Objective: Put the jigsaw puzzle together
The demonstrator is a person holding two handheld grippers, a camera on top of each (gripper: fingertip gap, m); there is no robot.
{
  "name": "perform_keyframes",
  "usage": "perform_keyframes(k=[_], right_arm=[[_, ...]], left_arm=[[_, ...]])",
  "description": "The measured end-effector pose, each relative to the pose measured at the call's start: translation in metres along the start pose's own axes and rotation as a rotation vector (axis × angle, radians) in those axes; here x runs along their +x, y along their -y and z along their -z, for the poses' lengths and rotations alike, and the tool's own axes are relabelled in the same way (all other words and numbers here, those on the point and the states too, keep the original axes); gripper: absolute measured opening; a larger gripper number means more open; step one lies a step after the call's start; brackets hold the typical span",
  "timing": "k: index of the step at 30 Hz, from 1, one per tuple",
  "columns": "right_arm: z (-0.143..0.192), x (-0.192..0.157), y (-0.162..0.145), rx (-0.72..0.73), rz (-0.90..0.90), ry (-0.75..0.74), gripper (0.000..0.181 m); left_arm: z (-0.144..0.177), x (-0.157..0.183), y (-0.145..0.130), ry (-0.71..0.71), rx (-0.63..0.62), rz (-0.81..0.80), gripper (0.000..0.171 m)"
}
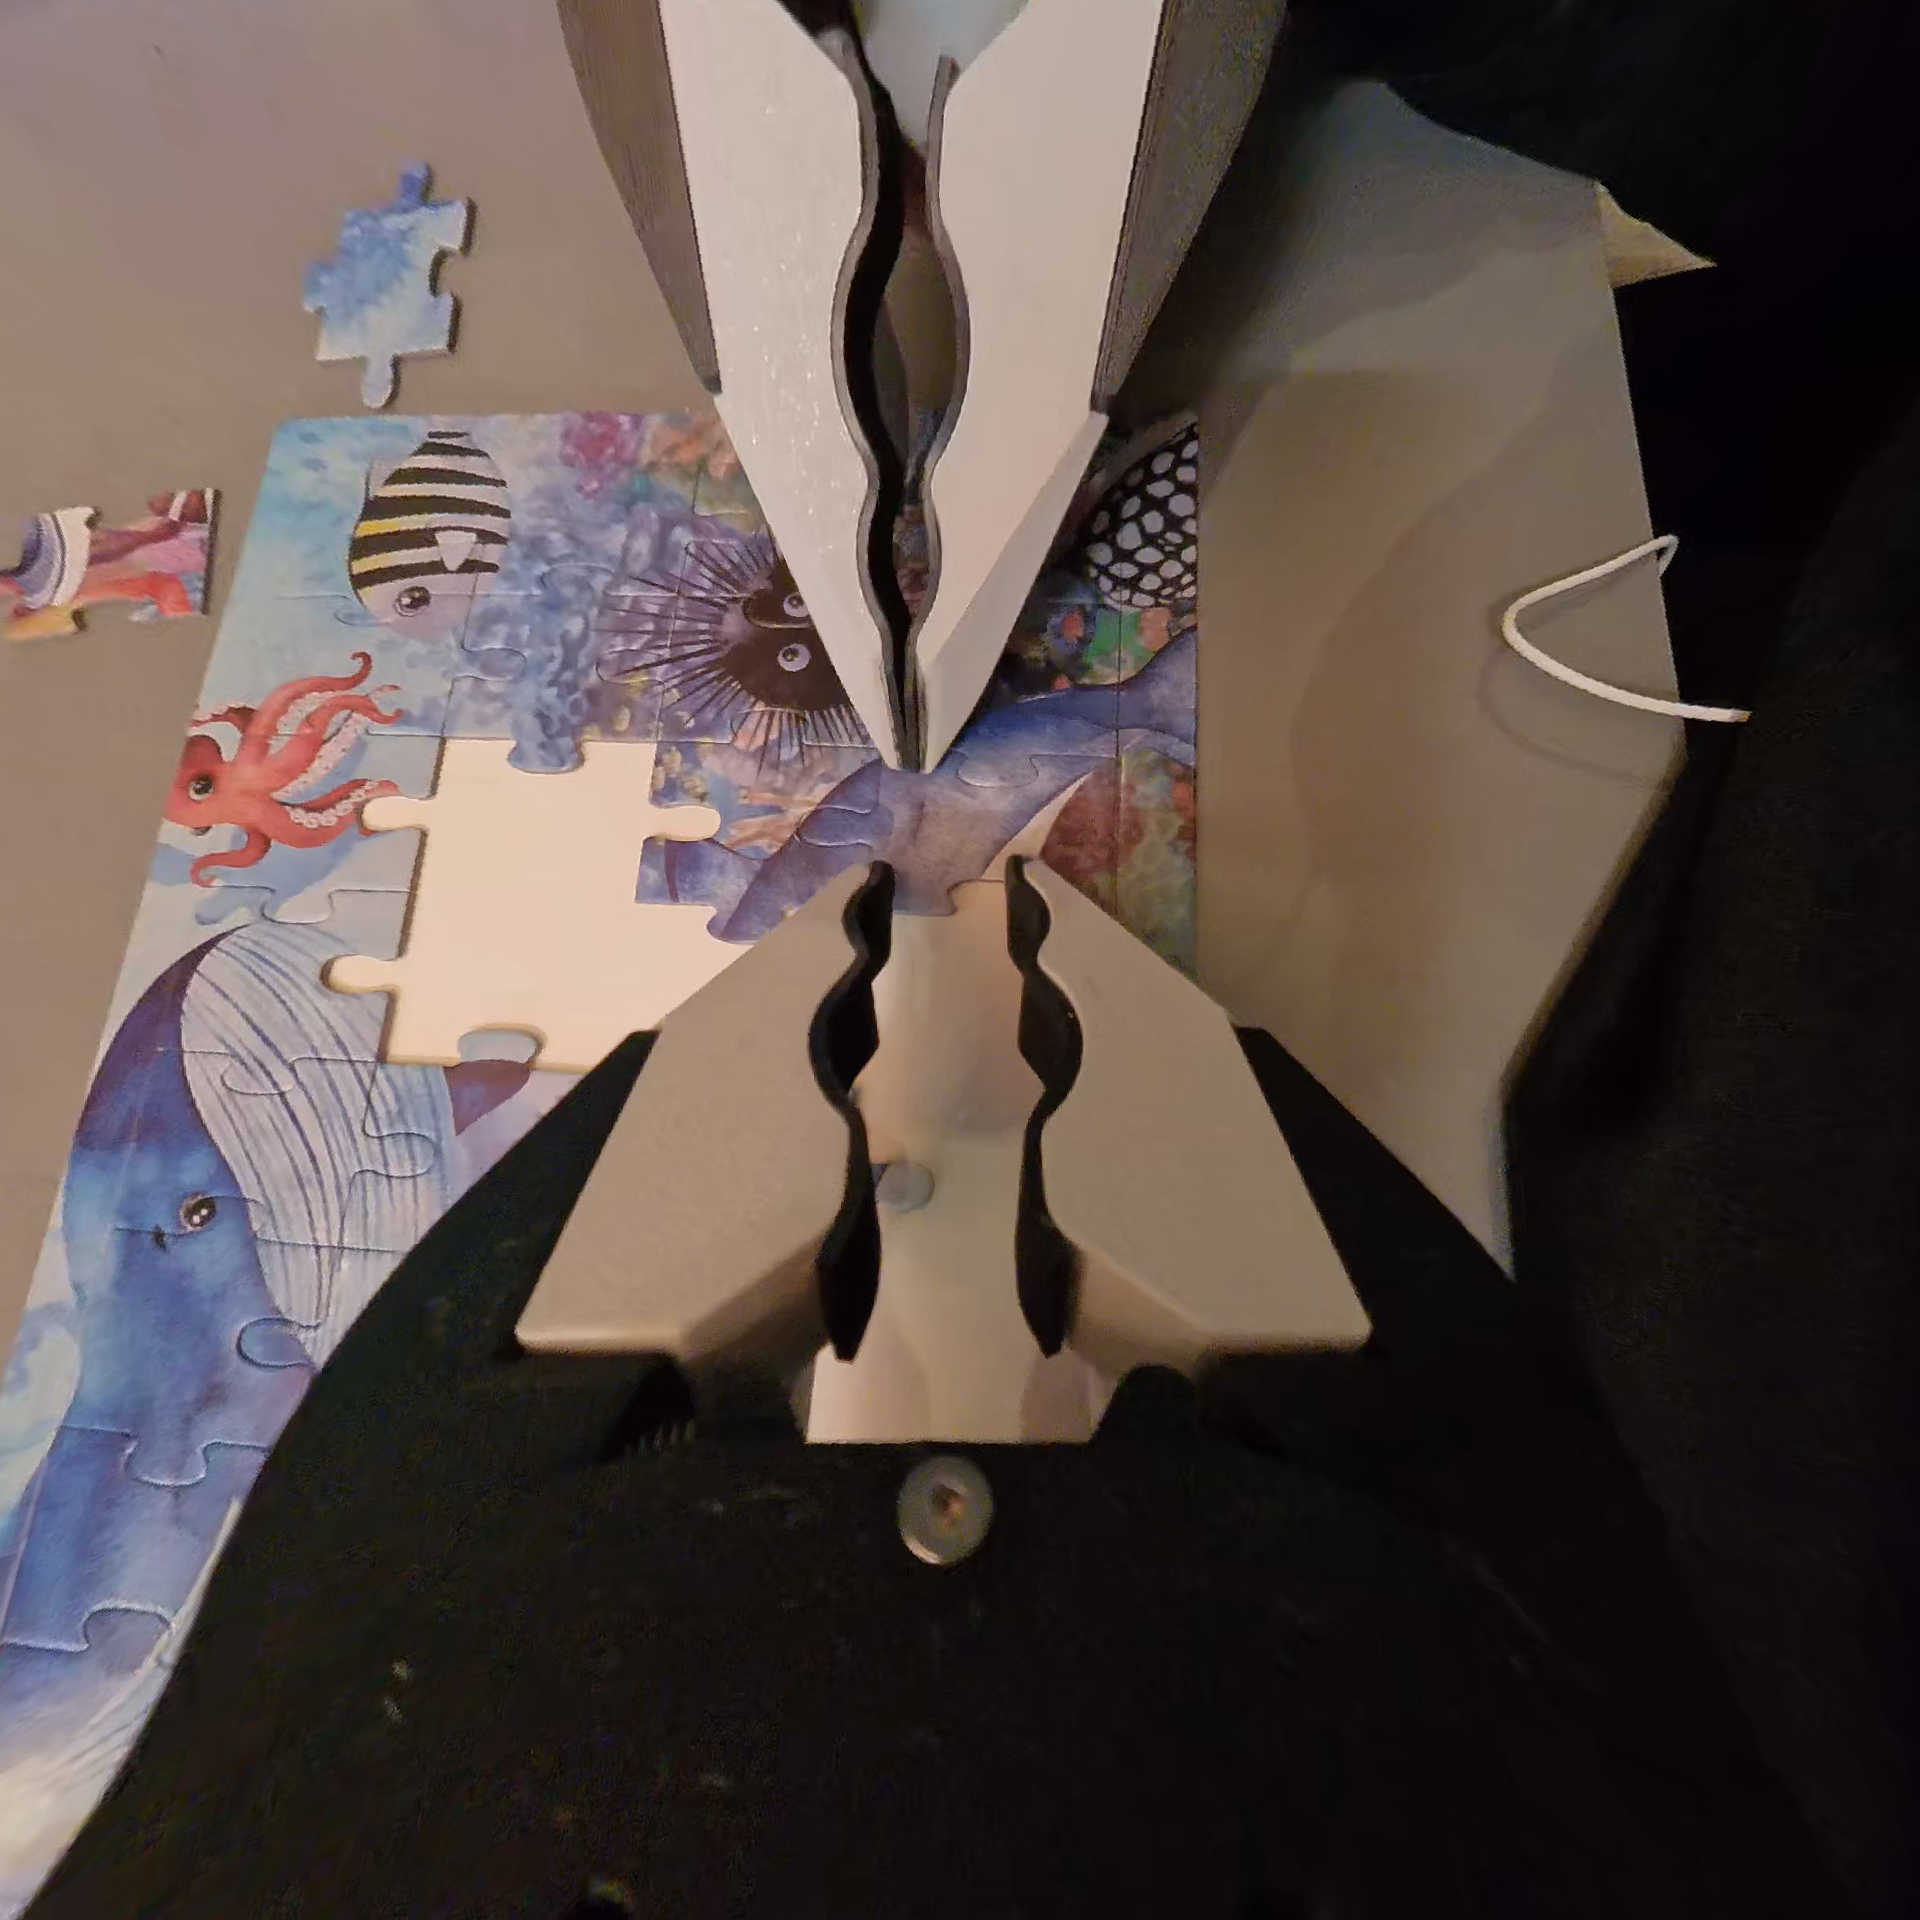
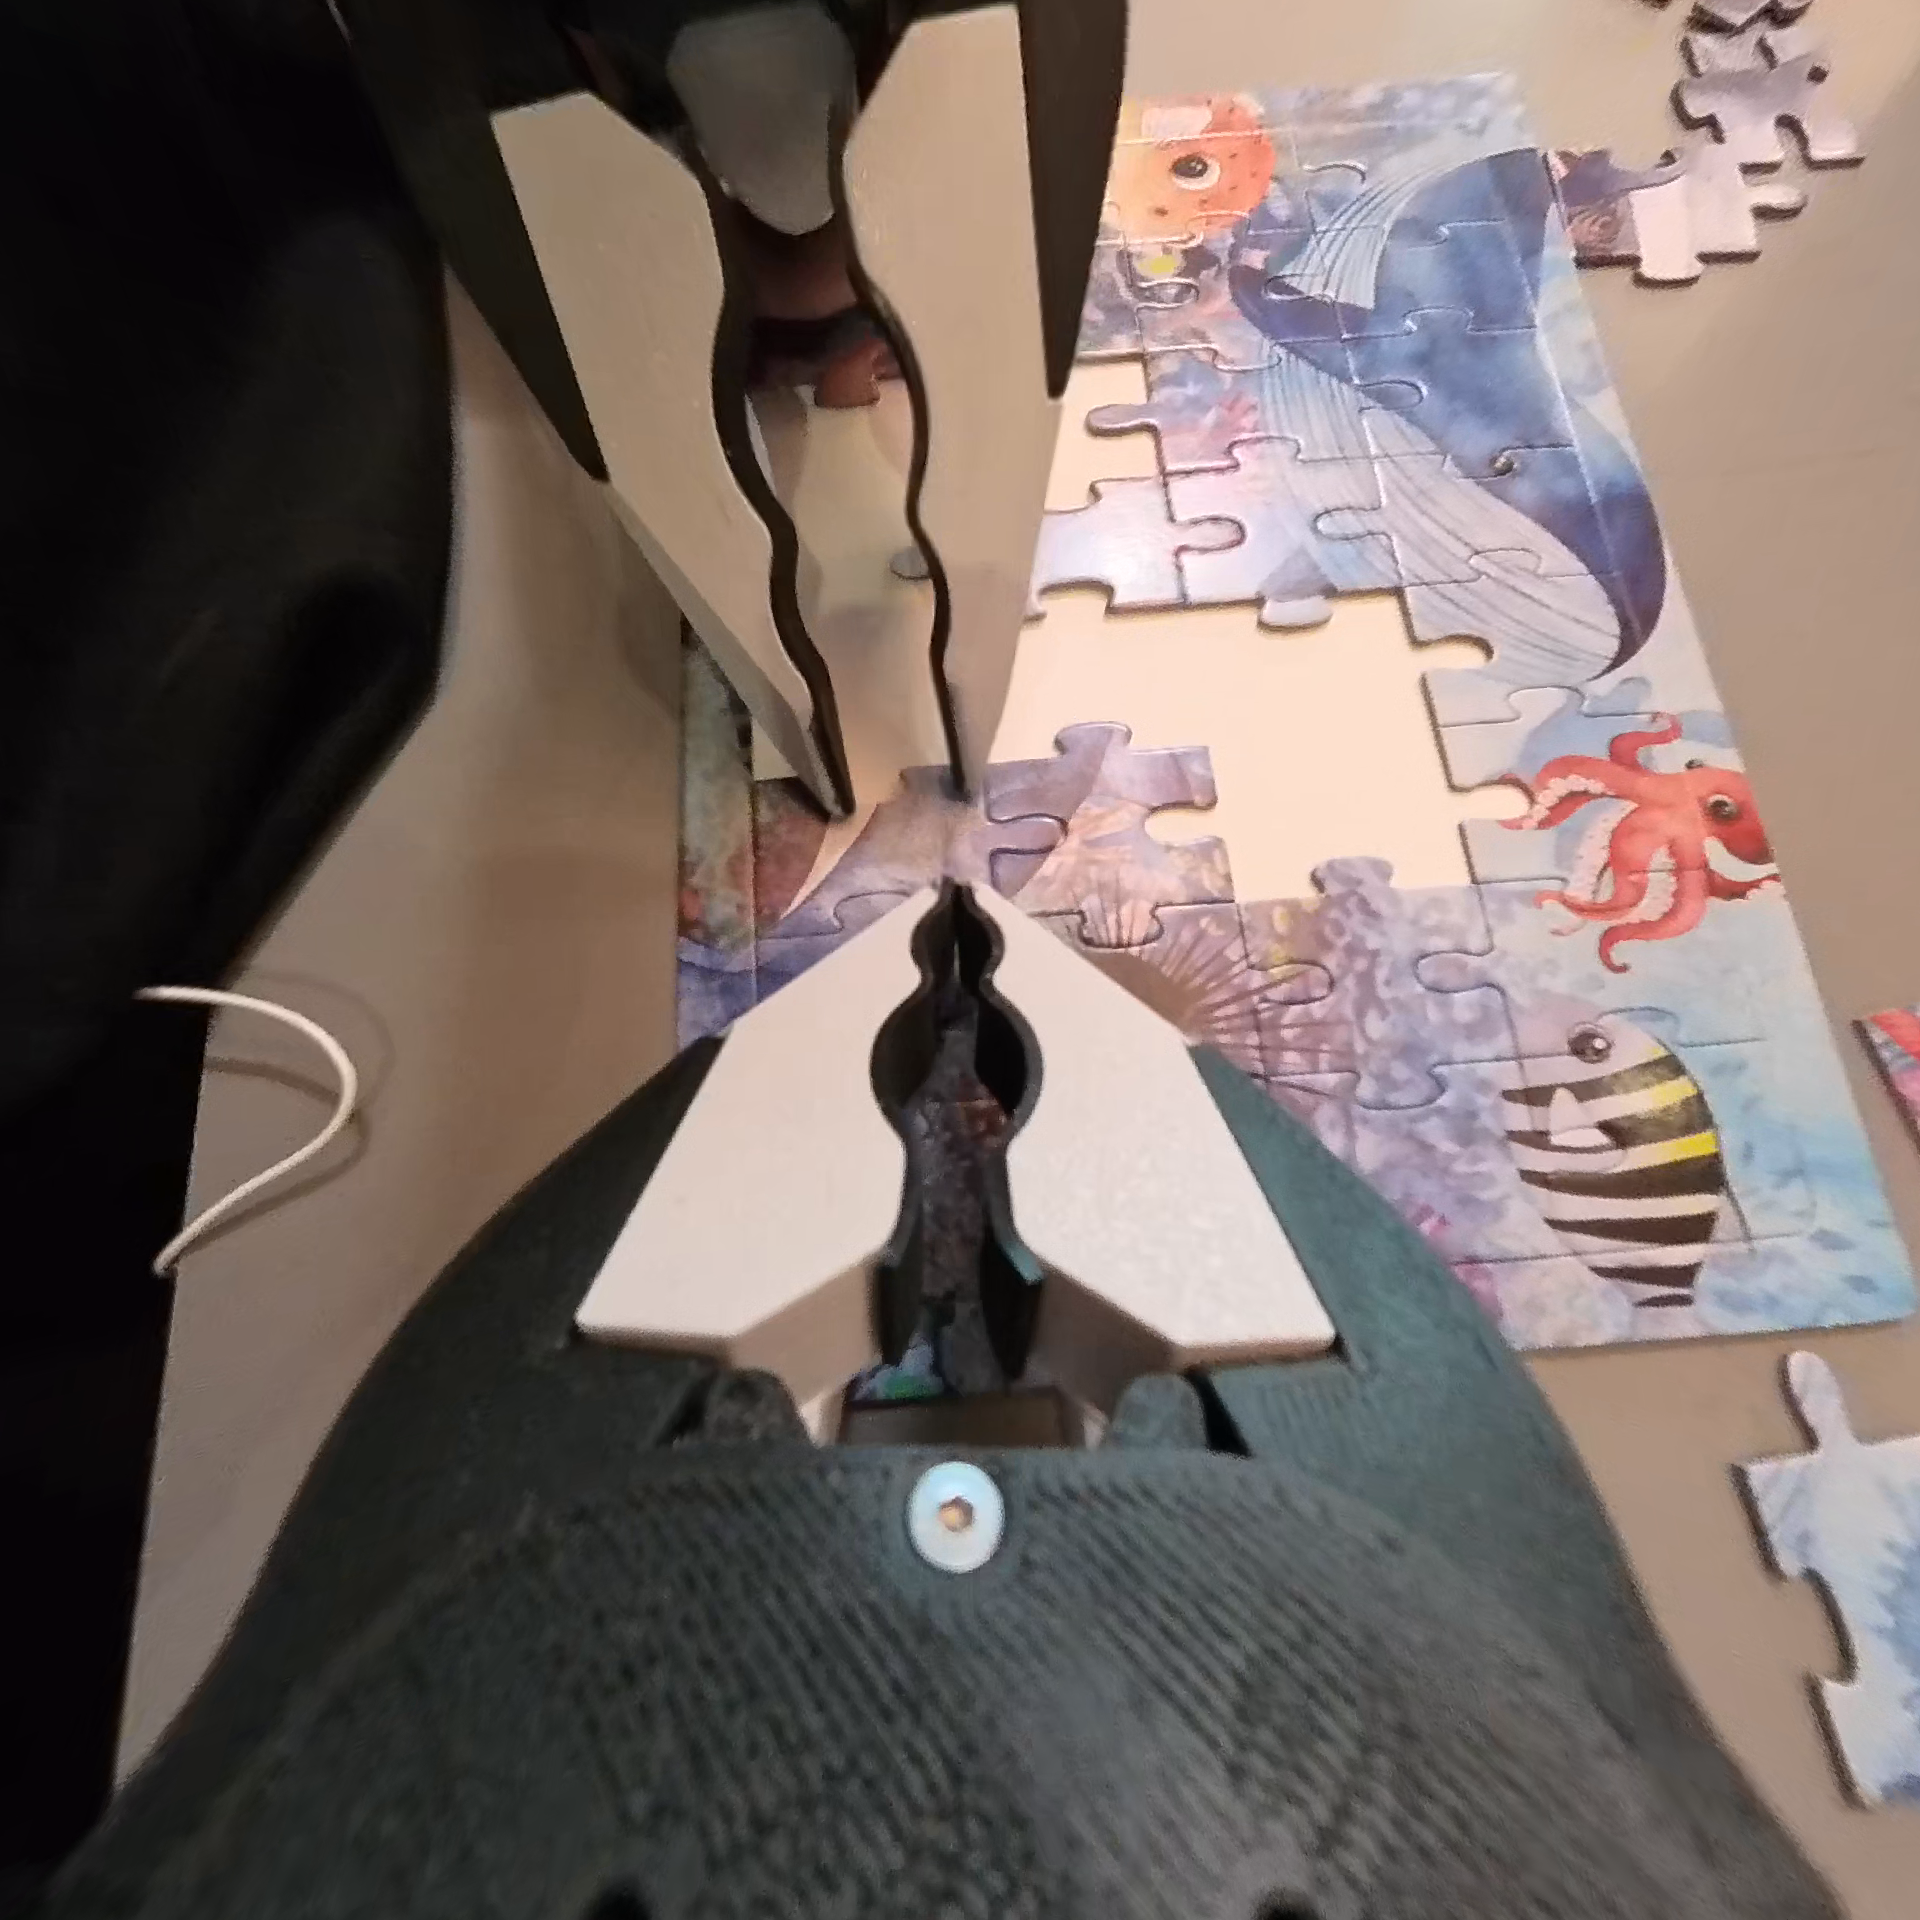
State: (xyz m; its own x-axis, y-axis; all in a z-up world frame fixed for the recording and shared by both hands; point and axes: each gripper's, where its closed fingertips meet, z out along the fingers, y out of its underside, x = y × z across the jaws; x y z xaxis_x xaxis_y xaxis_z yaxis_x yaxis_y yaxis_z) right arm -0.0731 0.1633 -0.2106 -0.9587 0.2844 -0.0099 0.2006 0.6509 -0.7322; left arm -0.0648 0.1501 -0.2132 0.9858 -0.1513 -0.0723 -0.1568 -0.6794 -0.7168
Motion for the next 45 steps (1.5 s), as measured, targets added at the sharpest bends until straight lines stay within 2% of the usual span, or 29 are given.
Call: perform_keyframes(k=[8, 11, 12, 13, 16, 17, 18, 20, 22, 24, 26, 27, 28, 30, 32, 37, 39, 41, 43, 45], right_arm=[[-0.004, -0.016, 0.002, 0.009, 0.007, 0.087, 0.000], [-0.004, 0.015, 0.003, 0.013, -0.011, -0.094, 0.009], [-0.003, 0.019, 0.003, 0.013, -0.018, -0.113, 0.009], [-0.004, 0.014, 0.003, 0.014, -0.024, -0.081, 0.001], [-0.007, -0.020, 0.005, 0.023, -0.013, 0.114, 0.000], [-0.008, -0.022, 0.006, 0.020, -0.004, 0.120, 0.000], [-0.008, -0.017, 0.006, 0.019, 0.004, 0.079, 0.000], [-0.007, 0.010, 0.007, 0.025, 0.007, -0.078, 0.015], [-0.003, 0.023, 0.004, 0.028, -0.015, -0.139, 0.017], [-0.005, 0.013, 0.004, 0.034, -0.037, -0.075, 0.001], [-0.008, -0.014, 0.006, 0.033, -0.018, 0.075, 0.000], [-0.009, -0.020, 0.007, 0.031, -0.006, 0.105, 0.000], [-0.009, -0.018, 0.008, 0.031, 0.005, 0.087, 0.000], [-0.008, 0.004, 0.008, 0.038, 0.002, -0.040, 0.019], [-0.001, 0.034, 0.004, 0.038, -0.031, -0.188, 0.028], [0.038, 0.093, -0.011, -0.028, -0.016, -0.568, 0.022], [0.052, 0.100, -0.003, 0.026, -0.017, -0.630, 0.021], [0.066, 0.107, 0.002, 0.085, -0.044, -0.675, 0.021], [0.082, 0.116, 0.001, 0.131, -0.074, -0.726, 0.021], [0.096, 0.123, -0.004, 0.167, -0.114, -0.755, 0.018]], left_arm=[[-0.001, 0.000, -0.001, -0.024, -0.010, 0.029, 0.014], [-0.001, 0.000, -0.002, -0.022, -0.012, 0.028, 0.014], [-0.001, 0.000, -0.002, -0.022, -0.012, 0.027, 0.014], [-0.001, 0.000, -0.002, -0.022, -0.012, 0.027, 0.014], [-0.001, 0.000, -0.002, -0.024, -0.012, 0.030, 0.014], [-0.001, 0.000, -0.002, -0.025, -0.013, 0.031, 0.014], [-0.001, 0.000, -0.002, -0.026, -0.012, 0.032, 0.014], [-0.001, 0.000, -0.002, -0.027, -0.013, 0.032, 0.014], [-0.001, 0.000, -0.002, -0.027, -0.013, 0.032, 0.014], [-0.001, 0.000, -0.002, -0.027, -0.013, 0.033, 0.014], [-0.001, 0.000, -0.002, -0.030, -0.013, 0.035, 0.014], [-0.001, 0.000, -0.002, -0.030, -0.013, 0.036, 0.014], [-0.001, 0.000, -0.002, -0.030, -0.013, 0.036, 0.014], [-0.002, 0.000, -0.002, -0.031, -0.013, 0.036, 0.014], [-0.002, 0.000, -0.002, -0.031, -0.012, 0.036, 0.014], [-0.001, -0.001, -0.001, -0.020, -0.008, 0.031, 0.015], [0.001, -0.007, 0.002, 0.011, 0.018, 0.066, 0.016], [0.013, -0.018, 0.011, 0.023, 0.107, 0.150, 0.016], [0.036, -0.042, 0.016, 0.070, 0.206, 0.248, 0.015], [0.061, -0.072, 0.008, 0.154, 0.268, 0.322, 0.014]])
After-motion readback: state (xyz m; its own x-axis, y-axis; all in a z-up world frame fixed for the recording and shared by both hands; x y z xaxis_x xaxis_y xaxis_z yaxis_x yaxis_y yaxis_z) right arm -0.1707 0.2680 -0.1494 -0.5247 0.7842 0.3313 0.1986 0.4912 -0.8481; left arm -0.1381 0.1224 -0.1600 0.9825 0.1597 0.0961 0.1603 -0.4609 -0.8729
